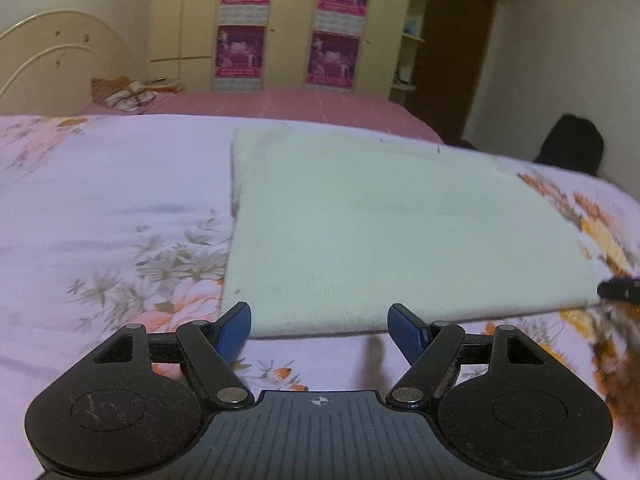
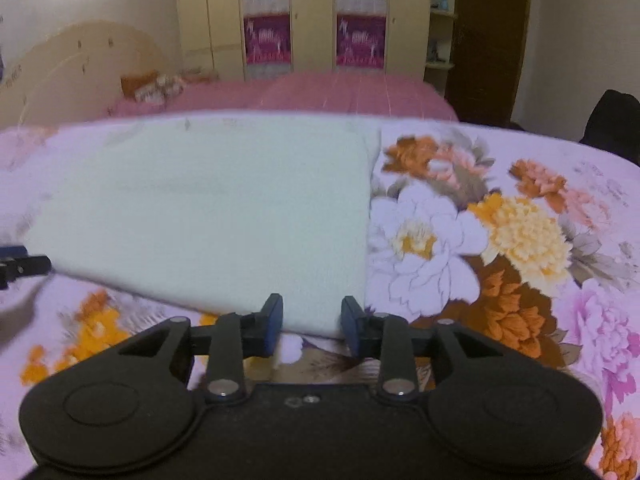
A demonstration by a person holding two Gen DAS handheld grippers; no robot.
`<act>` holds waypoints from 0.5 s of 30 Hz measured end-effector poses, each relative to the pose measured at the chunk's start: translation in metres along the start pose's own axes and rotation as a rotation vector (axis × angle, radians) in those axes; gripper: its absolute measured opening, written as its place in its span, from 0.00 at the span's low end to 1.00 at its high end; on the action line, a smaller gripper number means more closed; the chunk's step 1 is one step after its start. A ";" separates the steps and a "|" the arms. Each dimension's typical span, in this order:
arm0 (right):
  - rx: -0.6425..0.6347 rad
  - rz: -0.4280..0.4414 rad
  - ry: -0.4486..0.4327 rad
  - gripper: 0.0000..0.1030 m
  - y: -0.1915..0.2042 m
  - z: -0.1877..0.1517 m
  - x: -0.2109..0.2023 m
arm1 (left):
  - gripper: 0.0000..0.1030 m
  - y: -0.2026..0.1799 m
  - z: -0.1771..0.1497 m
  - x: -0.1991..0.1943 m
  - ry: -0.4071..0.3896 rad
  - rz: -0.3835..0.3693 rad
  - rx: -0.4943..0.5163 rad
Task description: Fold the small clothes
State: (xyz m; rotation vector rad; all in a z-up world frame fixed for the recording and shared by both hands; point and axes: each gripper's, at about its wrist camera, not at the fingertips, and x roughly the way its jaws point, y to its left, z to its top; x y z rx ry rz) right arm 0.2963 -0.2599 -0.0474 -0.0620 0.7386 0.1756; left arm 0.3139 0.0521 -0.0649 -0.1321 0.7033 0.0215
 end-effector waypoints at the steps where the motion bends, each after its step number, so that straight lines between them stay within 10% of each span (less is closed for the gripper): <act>1: 0.001 0.004 -0.005 0.31 0.001 -0.001 -0.003 | 0.73 0.002 -0.001 -0.002 -0.003 -0.002 -0.015; 9: 0.029 0.044 -0.006 0.29 0.006 -0.011 -0.017 | 0.72 0.027 -0.010 -0.006 0.013 -0.081 -0.228; 12: 0.055 0.077 -0.029 0.26 0.010 -0.006 -0.022 | 0.39 0.042 -0.020 0.008 0.066 -0.191 -0.436; 15: 0.075 0.108 -0.048 0.24 0.015 0.005 -0.024 | 0.39 0.053 -0.030 0.020 0.047 -0.222 -0.598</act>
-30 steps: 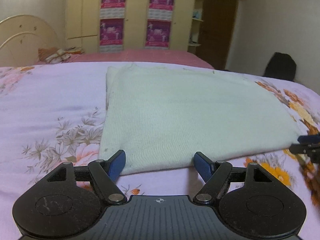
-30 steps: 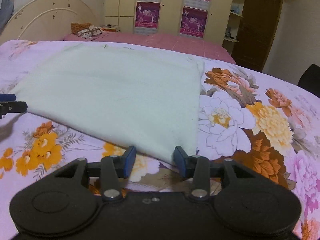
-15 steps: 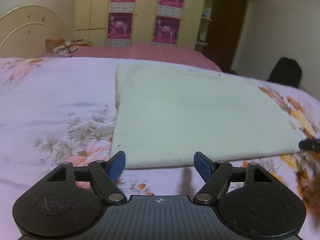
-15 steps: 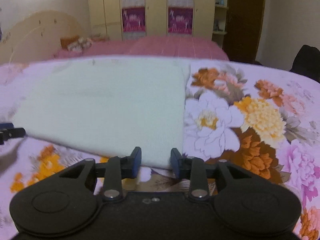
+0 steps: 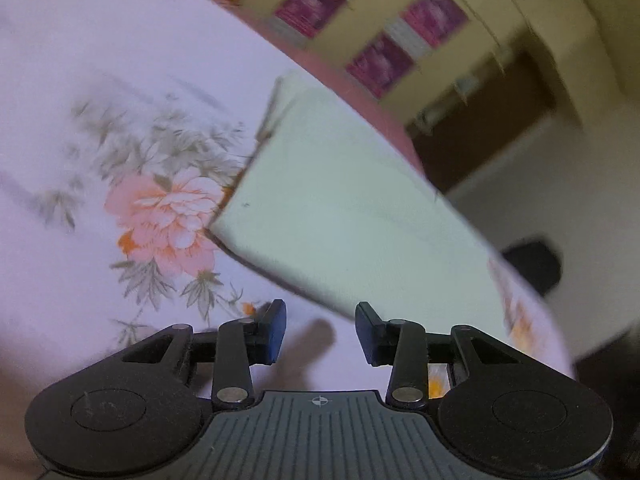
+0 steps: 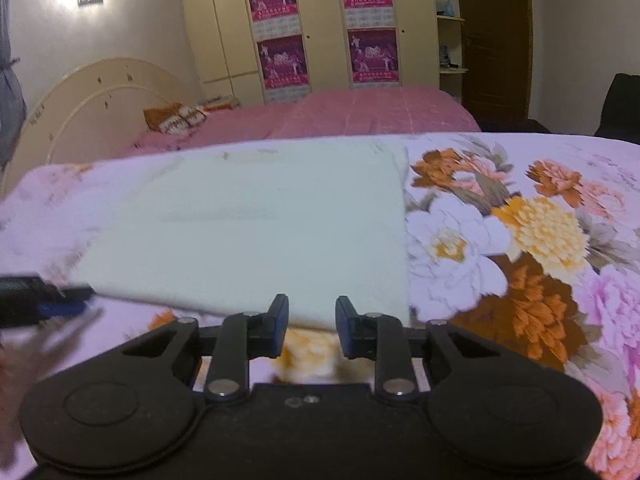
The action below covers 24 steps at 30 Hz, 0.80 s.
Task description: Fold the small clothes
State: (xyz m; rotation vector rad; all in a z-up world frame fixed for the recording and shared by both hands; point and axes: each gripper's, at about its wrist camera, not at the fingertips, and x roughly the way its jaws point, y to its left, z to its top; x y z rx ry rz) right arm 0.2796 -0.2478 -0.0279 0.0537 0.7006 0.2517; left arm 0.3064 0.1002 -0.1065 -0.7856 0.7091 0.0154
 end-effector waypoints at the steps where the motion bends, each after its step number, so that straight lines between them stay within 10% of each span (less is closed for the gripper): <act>1: 0.001 0.010 -0.005 0.24 0.002 0.004 0.001 | 0.39 0.008 0.001 0.003 -0.019 -0.024 -0.074; 7: 0.000 0.063 -0.021 0.24 0.016 0.024 0.019 | 0.39 0.026 0.014 0.027 -0.080 -0.082 -0.262; 18: 0.064 0.145 0.004 0.05 0.032 0.067 0.111 | 0.38 0.017 0.052 0.080 -0.140 -0.073 -0.280; 20: 0.056 0.145 0.004 0.04 0.038 0.070 0.122 | 0.17 0.017 0.055 0.088 -0.142 -0.058 -0.280; 24: 0.016 0.144 0.002 0.04 0.050 0.069 0.135 | 0.07 0.025 0.053 0.093 -0.162 -0.079 -0.303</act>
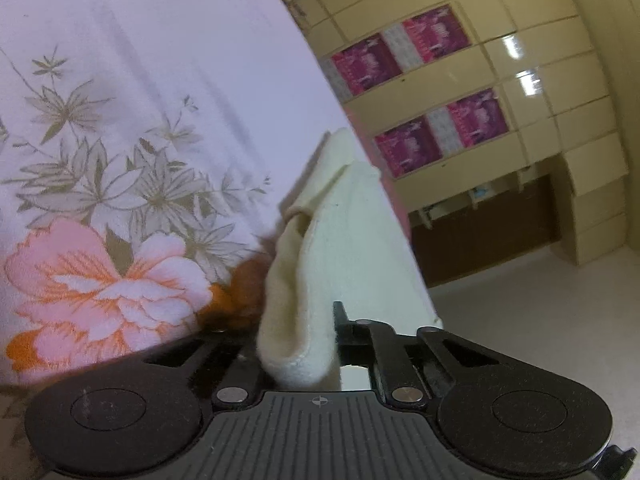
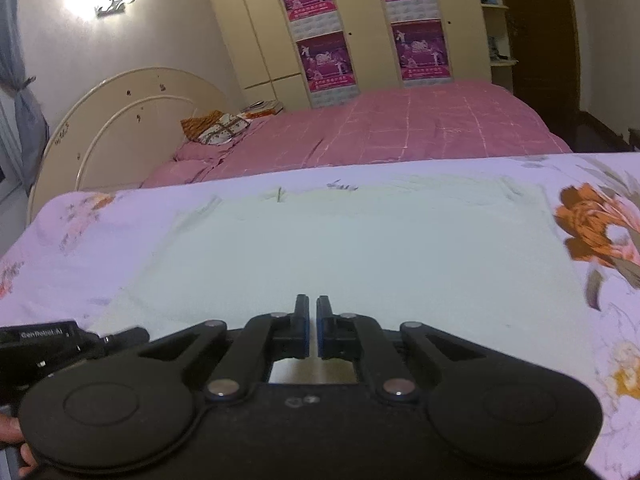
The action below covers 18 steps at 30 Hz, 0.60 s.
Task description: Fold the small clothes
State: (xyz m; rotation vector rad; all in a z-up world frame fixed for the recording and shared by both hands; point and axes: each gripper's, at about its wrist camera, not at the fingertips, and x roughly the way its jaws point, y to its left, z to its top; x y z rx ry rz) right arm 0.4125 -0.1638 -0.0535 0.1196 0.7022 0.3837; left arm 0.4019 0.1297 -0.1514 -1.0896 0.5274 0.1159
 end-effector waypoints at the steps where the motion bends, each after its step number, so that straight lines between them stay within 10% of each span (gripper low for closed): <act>1: -0.009 -0.004 -0.003 0.04 0.002 -0.001 0.000 | 0.07 -0.002 0.000 -0.002 -0.010 -0.010 -0.001; 18: -0.103 -0.040 0.016 0.04 0.023 -0.011 0.010 | 0.06 -0.004 0.007 -0.004 0.003 -0.034 0.054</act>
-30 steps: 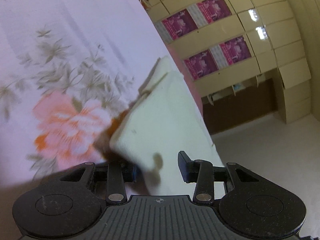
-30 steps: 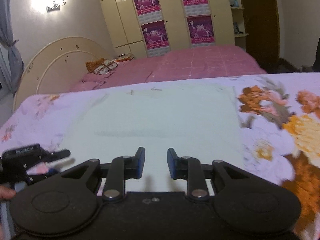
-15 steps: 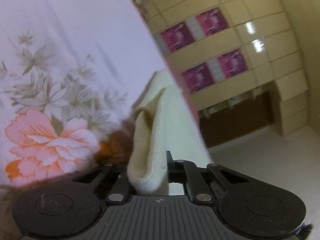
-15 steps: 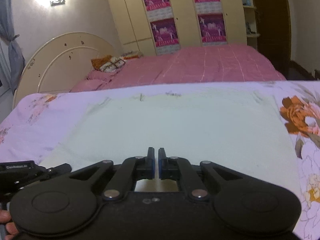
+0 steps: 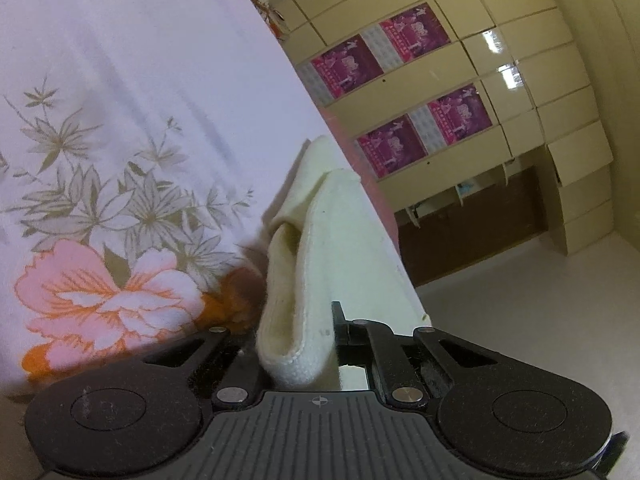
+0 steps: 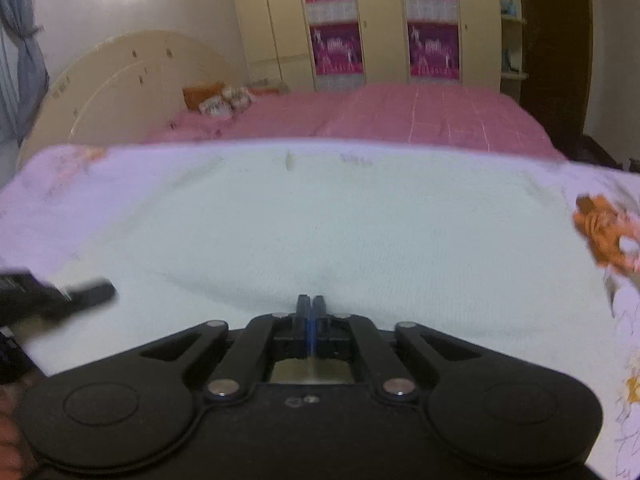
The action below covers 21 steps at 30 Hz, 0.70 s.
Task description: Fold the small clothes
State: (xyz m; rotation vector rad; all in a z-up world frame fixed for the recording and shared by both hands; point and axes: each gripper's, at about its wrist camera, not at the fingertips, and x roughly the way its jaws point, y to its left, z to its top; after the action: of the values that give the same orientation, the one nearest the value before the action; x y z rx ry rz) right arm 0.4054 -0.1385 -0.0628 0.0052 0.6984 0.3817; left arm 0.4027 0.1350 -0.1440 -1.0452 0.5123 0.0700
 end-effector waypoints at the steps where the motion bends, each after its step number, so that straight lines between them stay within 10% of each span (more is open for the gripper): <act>1: 0.007 0.011 -0.021 0.04 0.001 0.002 -0.003 | 0.06 0.000 0.000 -0.001 0.000 0.001 0.001; 12: 0.091 0.058 0.040 0.00 -0.019 -0.002 0.021 | 0.06 -0.087 0.007 -0.013 0.032 -0.056 0.277; 21: 0.554 0.095 -0.133 0.19 -0.132 -0.007 -0.054 | 0.07 -0.210 -0.054 0.041 0.254 -0.109 0.637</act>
State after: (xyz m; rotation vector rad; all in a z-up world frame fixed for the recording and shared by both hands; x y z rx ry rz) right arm 0.4084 -0.2806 -0.0518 0.5851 0.6554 0.2653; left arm 0.4803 -0.0251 -0.0135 -0.4542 0.6499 -0.3097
